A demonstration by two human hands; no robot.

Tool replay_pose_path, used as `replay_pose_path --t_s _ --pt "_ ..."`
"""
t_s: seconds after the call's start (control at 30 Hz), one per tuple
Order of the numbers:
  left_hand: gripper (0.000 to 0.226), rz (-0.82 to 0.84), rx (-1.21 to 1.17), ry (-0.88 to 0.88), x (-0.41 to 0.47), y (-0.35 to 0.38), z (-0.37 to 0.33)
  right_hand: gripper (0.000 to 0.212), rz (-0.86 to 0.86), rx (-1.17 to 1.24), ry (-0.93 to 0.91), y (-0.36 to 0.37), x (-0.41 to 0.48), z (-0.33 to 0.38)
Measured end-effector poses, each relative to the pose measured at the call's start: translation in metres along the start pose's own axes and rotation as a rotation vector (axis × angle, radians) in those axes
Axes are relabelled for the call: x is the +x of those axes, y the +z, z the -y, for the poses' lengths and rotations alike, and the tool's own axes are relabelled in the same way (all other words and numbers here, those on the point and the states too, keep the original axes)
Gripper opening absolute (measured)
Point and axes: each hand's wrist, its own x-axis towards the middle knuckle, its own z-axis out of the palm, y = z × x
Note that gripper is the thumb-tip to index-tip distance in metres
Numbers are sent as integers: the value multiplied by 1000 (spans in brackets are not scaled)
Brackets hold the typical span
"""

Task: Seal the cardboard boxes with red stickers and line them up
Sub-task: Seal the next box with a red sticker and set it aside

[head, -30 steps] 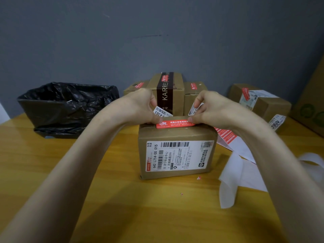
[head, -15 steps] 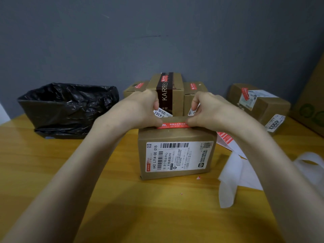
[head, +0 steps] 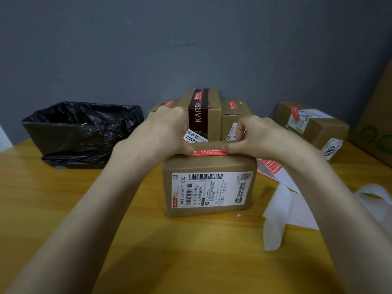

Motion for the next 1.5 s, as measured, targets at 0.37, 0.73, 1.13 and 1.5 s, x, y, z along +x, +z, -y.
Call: replay_pose_path --t_s 0.37,0.73,1.13,1.5 --pt "6 -105 13 102 1 -9 13 19 -53 7 -82 -3 5 -8" --pt "28 319 -129 368 -13 -24 8 23 187 155 -425 -12 -14 5" --pt "20 494 -131 294 -17 -42 26 21 166 45 -261 -28 -16 -9" --pt "20 481 -44 275 -13 -38 24 17 189 9 -299 -20 -12 -7"
